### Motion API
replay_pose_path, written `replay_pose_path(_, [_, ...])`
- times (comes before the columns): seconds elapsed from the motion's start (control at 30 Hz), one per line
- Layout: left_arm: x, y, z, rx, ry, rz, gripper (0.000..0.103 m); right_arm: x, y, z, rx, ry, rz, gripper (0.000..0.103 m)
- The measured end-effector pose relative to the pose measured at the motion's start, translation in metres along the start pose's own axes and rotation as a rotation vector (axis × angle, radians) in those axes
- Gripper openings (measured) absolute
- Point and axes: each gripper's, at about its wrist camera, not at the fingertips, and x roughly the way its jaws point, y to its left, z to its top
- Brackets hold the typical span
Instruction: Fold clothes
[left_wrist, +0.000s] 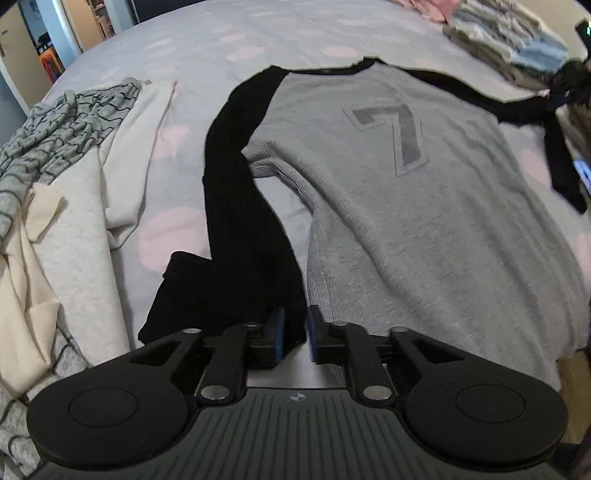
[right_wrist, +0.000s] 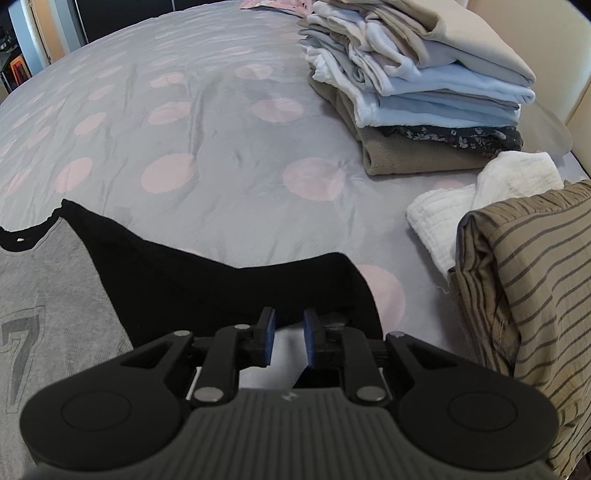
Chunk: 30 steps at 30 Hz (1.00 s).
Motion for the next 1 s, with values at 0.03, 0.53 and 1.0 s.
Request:
replay_pose_path(0.03, [-0.006,0.005,0.000,-0.010,-0.018,-0.008,0.027,0.000,0.000,-0.001,0.000,0.001,0.003,0.019])
replay_pose_path(0.53, [0.038,0.079,0.014,-0.269,0.073,0.114,0.016,0.000,0.004,-0.012,0.001,0.018,0.027,0.021])
replay_pose_path(1.0, [-0.087,0.106,0.041,-0.443,-0.254,0.395,0.002,0.000,0.008,-0.010,-0.007,0.025,0.046,0.021])
